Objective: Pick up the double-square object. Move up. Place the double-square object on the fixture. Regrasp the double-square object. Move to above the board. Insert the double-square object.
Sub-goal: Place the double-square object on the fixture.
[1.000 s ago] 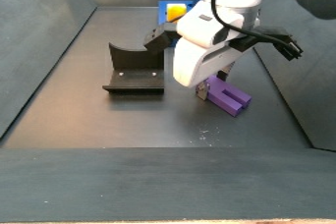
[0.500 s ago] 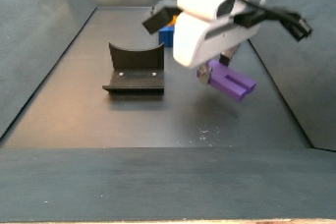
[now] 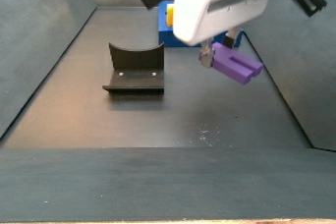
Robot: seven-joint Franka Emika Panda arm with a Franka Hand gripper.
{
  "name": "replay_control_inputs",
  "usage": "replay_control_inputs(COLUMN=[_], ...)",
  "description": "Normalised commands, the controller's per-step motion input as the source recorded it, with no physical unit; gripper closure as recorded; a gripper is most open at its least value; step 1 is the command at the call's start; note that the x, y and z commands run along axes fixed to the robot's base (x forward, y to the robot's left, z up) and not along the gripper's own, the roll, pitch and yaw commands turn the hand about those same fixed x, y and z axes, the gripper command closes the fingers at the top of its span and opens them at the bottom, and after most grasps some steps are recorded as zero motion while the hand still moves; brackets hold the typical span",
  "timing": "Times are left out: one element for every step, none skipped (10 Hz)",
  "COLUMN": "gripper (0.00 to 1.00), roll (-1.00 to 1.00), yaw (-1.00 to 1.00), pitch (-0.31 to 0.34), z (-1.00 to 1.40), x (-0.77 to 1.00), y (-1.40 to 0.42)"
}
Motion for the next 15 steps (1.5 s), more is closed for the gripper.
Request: replay_control_inputs(gripper=[1.0,1.0,1.0,1.0,1.0,1.0,1.0,1.0,1.0,1.0,1.0,1.0,1.0,1.0,1.0], roll=[-0.01,-0.02,-0.03,-0.04,-0.04,-0.05,-0.06,-0.07,-0.07,-0.07,-0.08,-0.1,-0.11,-0.12,-0.13], yaw=[0.0,0.0,0.0,0.01,0.01,0.01,0.01,0.01,-1.0,-1.0,-1.0,-1.0,-1.0,-1.0,-1.0], pitch=[0.019,0.026,0.031,0.037,0.042,0.049,0.063,0.069,0.042,0.045,0.057,0.079,0.093,0.118,0.132], z=[1.0,1.0,1.0,0.92,0.82,0.61,0.41,0.25,0.22,0.18,0.17,0.16,0.14,0.13,0.12], x=[0.0,-0.01,-0.01,-0.01,-0.01,0.0,0.01,0.01,1.0,1.0,1.0,1.0,1.0,1.0,1.0], y=[0.0,-0.01,-0.01,-0.01,-0.01,-0.01,-0.01,-0.01,-0.41,-0.4,-0.36,-0.32,-0.3,-0.26,-0.25])
